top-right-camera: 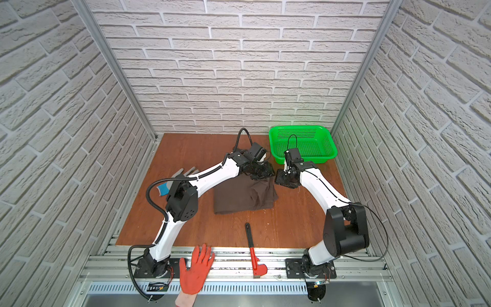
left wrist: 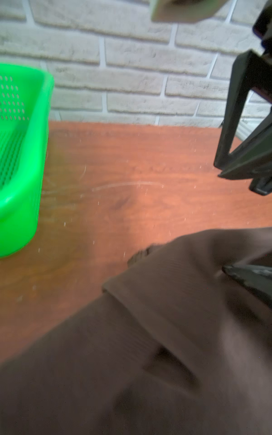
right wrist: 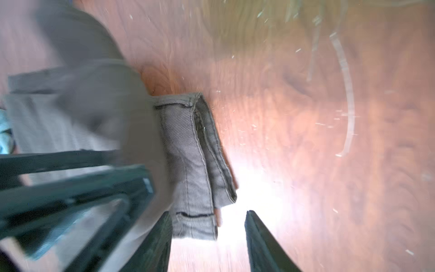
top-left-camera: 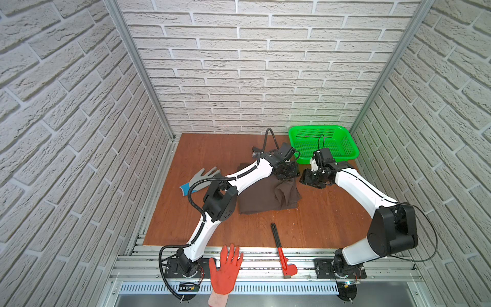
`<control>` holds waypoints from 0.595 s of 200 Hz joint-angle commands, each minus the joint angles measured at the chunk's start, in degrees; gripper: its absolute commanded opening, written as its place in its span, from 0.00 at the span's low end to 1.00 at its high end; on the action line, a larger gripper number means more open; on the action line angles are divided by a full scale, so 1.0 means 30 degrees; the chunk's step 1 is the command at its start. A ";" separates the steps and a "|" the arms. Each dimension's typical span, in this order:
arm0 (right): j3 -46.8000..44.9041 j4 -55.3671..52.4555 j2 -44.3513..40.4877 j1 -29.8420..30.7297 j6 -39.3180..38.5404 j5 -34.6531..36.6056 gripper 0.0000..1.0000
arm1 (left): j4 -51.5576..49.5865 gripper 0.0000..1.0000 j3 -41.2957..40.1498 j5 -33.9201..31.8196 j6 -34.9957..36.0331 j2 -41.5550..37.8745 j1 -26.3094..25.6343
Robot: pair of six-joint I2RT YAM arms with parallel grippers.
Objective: Fold and stack the trousers
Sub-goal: Fold the trousers at the center of the table.
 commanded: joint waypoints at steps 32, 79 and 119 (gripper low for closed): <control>0.1427 -0.0974 -0.0793 0.0412 -0.0303 -0.1136 0.53 | 0.1257 0.75 -0.2625 -0.1465 0.1214 -0.4326 0.0195; 0.1973 0.0152 0.2198 0.2312 -0.0441 -0.1943 0.48 | 0.2232 0.75 -0.9387 -0.2106 0.1077 -0.7177 0.1637; 0.0690 0.1337 0.4509 0.2313 -0.0408 -0.1037 0.48 | 0.2309 0.79 -1.2091 -0.2480 0.1096 -0.6866 0.2048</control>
